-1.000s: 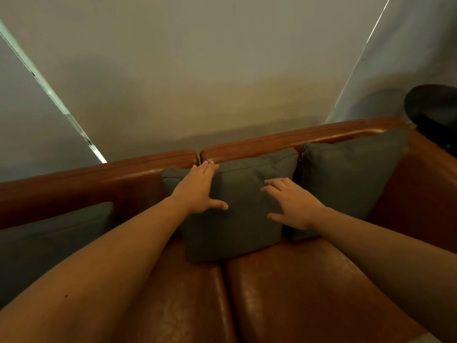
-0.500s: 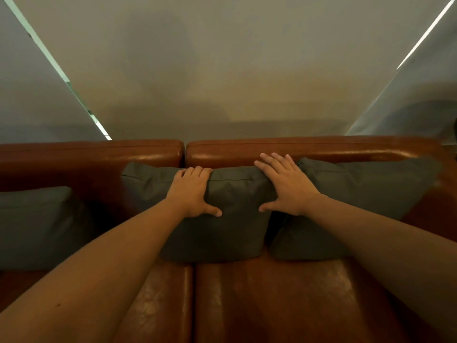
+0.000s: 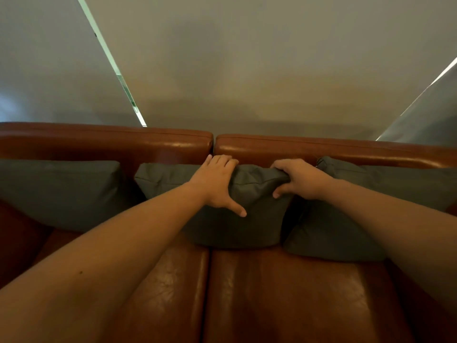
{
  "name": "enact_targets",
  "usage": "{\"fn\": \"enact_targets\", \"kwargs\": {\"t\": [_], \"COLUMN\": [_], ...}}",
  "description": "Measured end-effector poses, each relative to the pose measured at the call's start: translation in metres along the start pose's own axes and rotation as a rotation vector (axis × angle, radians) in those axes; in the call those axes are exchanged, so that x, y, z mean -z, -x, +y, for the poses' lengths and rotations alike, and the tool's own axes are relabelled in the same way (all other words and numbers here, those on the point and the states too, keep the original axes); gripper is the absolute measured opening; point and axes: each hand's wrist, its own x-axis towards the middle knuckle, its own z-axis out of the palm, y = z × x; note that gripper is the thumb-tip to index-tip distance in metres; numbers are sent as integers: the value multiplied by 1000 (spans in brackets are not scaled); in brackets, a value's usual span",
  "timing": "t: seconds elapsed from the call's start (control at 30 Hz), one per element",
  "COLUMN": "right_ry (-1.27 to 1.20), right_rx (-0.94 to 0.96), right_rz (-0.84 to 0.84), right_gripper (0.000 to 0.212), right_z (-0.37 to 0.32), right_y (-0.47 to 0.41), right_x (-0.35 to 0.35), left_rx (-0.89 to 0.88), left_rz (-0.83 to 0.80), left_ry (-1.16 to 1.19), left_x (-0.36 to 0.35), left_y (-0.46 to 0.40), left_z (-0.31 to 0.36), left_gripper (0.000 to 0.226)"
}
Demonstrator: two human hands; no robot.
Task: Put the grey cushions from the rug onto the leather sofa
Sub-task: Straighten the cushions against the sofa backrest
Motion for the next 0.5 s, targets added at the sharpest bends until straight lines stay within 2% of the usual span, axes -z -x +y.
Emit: {"fn": "enact_targets", "kwargs": {"t": [0.1, 0.17, 0.23, 0.3, 0.37, 0.43, 0.5], "right_ry": [129, 64, -101, -56, 95, 108, -7], "right_rx": [172, 217, 203, 110, -1, -46, -33], "right_rz": [69, 156, 197, 71, -142, -250, -205], "right_gripper": [48, 68, 96, 127, 148, 154, 146], "right_z": [-46, -70, -77, -73, -66, -63, -68], "right_y": [-15, -21, -22, -22, -24, -27, -37], "right_x": [17, 22, 21, 11, -12, -43, -74], "left_rx": [3, 102, 139, 166, 211, 240, 270], "left_rz": [62, 100, 95, 97, 143, 180, 169], "left_ry": [183, 321, 365, 450, 571, 682, 768], "left_x": [23, 31, 25, 12, 4, 0, -4], "left_y": [10, 23, 39, 62, 84, 100, 116], "left_z": [4, -7, -22, -36, -47, -55, -65], "left_gripper": [136, 116, 96, 82, 75, 73, 78]}}
